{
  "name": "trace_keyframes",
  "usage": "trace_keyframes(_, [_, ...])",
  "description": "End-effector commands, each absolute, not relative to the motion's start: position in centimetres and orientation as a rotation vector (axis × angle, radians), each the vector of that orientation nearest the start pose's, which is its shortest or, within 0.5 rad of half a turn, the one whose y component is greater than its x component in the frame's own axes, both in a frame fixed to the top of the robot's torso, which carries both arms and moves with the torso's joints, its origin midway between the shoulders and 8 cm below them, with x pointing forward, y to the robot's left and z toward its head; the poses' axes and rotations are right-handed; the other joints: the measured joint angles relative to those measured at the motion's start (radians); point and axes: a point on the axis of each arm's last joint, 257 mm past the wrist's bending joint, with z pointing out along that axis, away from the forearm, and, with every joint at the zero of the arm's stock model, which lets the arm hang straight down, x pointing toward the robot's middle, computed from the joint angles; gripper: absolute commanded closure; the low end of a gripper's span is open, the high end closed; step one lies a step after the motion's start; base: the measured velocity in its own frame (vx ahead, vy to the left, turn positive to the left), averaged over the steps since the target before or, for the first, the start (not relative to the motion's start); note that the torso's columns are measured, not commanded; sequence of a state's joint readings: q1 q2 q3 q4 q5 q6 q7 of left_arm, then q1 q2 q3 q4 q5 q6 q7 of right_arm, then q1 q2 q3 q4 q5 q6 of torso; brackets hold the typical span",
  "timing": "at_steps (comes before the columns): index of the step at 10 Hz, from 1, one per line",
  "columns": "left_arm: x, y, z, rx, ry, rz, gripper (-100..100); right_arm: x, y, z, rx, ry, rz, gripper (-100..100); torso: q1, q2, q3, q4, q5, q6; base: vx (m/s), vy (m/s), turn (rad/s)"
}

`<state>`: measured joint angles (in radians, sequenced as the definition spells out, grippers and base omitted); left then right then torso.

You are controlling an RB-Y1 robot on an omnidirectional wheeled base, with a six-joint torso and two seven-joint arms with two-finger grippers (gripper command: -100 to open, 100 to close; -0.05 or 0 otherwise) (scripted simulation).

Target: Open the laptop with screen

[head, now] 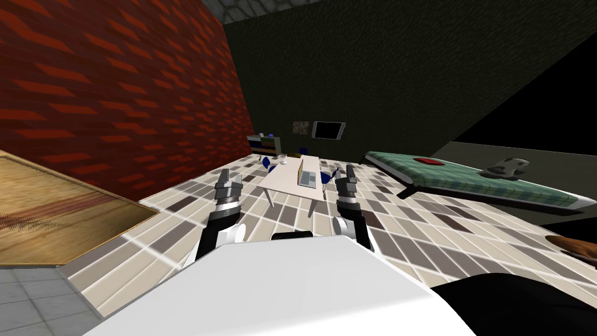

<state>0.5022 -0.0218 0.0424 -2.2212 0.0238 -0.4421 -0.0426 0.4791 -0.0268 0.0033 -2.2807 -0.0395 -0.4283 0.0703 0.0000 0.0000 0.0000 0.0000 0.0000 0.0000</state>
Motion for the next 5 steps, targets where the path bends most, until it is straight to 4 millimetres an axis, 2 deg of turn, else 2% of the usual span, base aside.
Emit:
trace_keyframes(1, [35.95,30.43,-1.39,-0.763,0.667,-1.206,0,35.71,-27.97,1.79,0.678,0.665,1.262,0,0.000,0.040,-0.082,0.041,0.000,0.000,0.000,0.000,0.000])
trace_keyframes(5, [35.94,30.43,-1.38,-0.763,0.666,-1.206,0,35.70,-27.97,1.80,0.678,0.665,1.262,0,0.000,0.322,-0.644,0.322,0.000,0.000,0.000,0.000,0.000])
